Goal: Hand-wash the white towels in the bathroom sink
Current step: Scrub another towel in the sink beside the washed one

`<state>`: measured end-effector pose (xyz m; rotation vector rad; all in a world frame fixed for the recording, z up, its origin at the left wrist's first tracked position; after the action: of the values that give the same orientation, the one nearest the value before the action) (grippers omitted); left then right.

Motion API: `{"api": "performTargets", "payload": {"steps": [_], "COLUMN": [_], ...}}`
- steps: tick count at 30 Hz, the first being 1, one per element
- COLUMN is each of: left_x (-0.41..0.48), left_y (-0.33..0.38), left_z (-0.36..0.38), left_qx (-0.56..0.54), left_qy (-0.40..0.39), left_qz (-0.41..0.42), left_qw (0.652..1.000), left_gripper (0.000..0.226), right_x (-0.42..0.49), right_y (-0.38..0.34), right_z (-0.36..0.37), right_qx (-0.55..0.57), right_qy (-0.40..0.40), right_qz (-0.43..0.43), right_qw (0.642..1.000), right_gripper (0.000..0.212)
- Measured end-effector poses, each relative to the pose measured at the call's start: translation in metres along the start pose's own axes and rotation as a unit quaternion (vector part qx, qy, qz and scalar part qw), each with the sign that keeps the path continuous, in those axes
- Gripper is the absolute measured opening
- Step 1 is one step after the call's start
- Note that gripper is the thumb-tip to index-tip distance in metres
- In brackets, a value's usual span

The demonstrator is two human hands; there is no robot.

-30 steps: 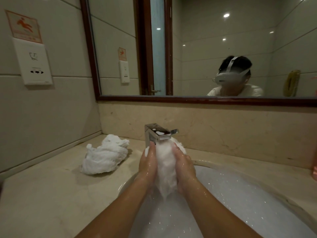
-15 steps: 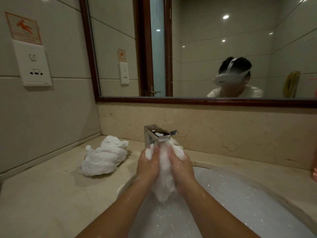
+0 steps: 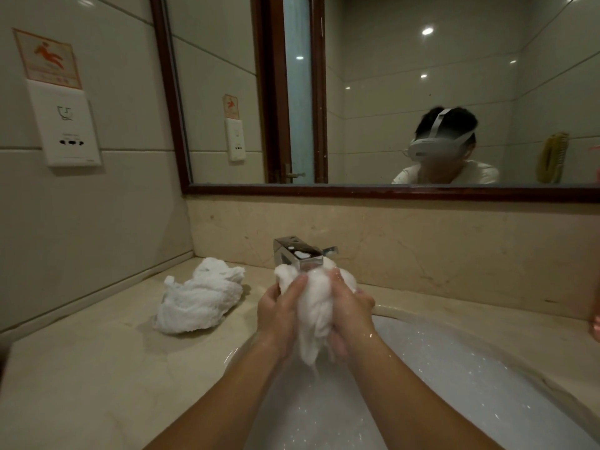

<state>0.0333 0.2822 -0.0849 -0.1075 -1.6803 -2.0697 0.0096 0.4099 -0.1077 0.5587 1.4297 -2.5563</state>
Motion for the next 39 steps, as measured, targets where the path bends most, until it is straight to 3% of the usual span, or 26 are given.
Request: {"api": "performTargets", "payload": {"steps": [2,4,7,10,11,14,16,19,23,25,28,30,33,35,37,39], "left_x": [-0.003,-0.005,-0.002,0.001,0.001,0.004,0.004,0.004,0.007,0.007,0.009,0.006,0.0,-0.001,-0.005,-0.01], "left_y": [-0.001,-0.003,-0.015,-0.012,-0.007,0.0,0.004,0.006,0.002,-0.004,-0.023,-0.026,-0.008,-0.008,-0.007,-0.002], "left_z": [0.006,0.011,0.004,0.002,0.001,-0.006,-0.01,-0.015,-0.02,-0.019,-0.015,-0.008,0.004,0.009,0.016,0.023], "left_qx": [0.034,0.058,0.082,0.092,0.088,0.094,0.108,0.138,0.146,0.097,-0.001,-0.037,-0.078,-0.073,-0.042,0.037], "left_qy": [-0.024,-0.046,-0.013,0.019,0.032,0.058,0.071,0.109,0.131,0.12,0.08,0.02,-0.046,-0.074,-0.092,-0.097], "left_qz": [0.009,0.006,-0.029,-0.006,0.004,0.018,0.022,0.013,-0.013,-0.03,-0.06,-0.092,-0.081,-0.072,-0.051,-0.002], "left_qw": [0.999,0.997,0.996,0.996,0.996,0.994,0.991,0.984,0.98,0.988,0.995,0.995,0.993,0.992,0.994,0.995], "left_gripper": [0.058,0.054,0.056,0.068,0.069,0.046,0.045,0.053,0.056,0.062,0.099,0.1,0.069,0.062,0.064,0.051], "right_x": [-0.002,-0.003,-0.005,-0.004,-0.004,-0.002,-0.002,0.003,-0.002,-0.007,-0.009,-0.008,-0.004,-0.003,-0.005,-0.005], "right_y": [-0.006,-0.011,-0.011,-0.003,-0.001,0.0,-0.002,-0.006,-0.006,-0.003,0.011,0.017,0.011,0.008,0.007,0.006], "right_z": [0.0,-0.001,0.0,0.002,0.001,0.002,0.002,-0.006,-0.008,-0.003,0.008,0.013,0.012,0.01,0.008,0.006], "right_qx": [0.047,0.031,-0.086,-0.22,-0.226,-0.237,-0.196,-0.169,-0.177,-0.166,-0.158,-0.151,-0.149,-0.141,-0.086,-0.034], "right_qy": [-0.04,-0.063,-0.053,-0.036,-0.043,-0.062,-0.085,-0.024,0.038,0.013,-0.061,-0.086,-0.05,-0.018,-0.006,-0.01], "right_qz": [-0.01,-0.038,-0.102,-0.136,-0.132,-0.125,-0.107,-0.102,-0.12,-0.102,-0.054,-0.057,-0.081,-0.092,-0.087,-0.09], "right_qw": [0.998,0.997,0.99,0.965,0.964,0.962,0.971,0.98,0.976,0.981,0.984,0.983,0.984,0.985,0.992,0.995], "right_gripper": [0.061,0.048,0.076,0.122,0.126,0.116,0.101,0.068,0.059,0.068,0.118,0.129,0.108,0.091,0.071,0.05]}}
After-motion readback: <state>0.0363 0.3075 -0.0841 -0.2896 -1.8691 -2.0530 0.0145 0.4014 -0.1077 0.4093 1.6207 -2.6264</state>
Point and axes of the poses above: each hand's wrist, its own x-axis towards the middle knuckle, its own z-axis out of the palm, y = z × x, the point moved 7 cm from there along x, towards the middle knuckle, and after that the axes turned 12 degrees about z, right-handed, at the moved point
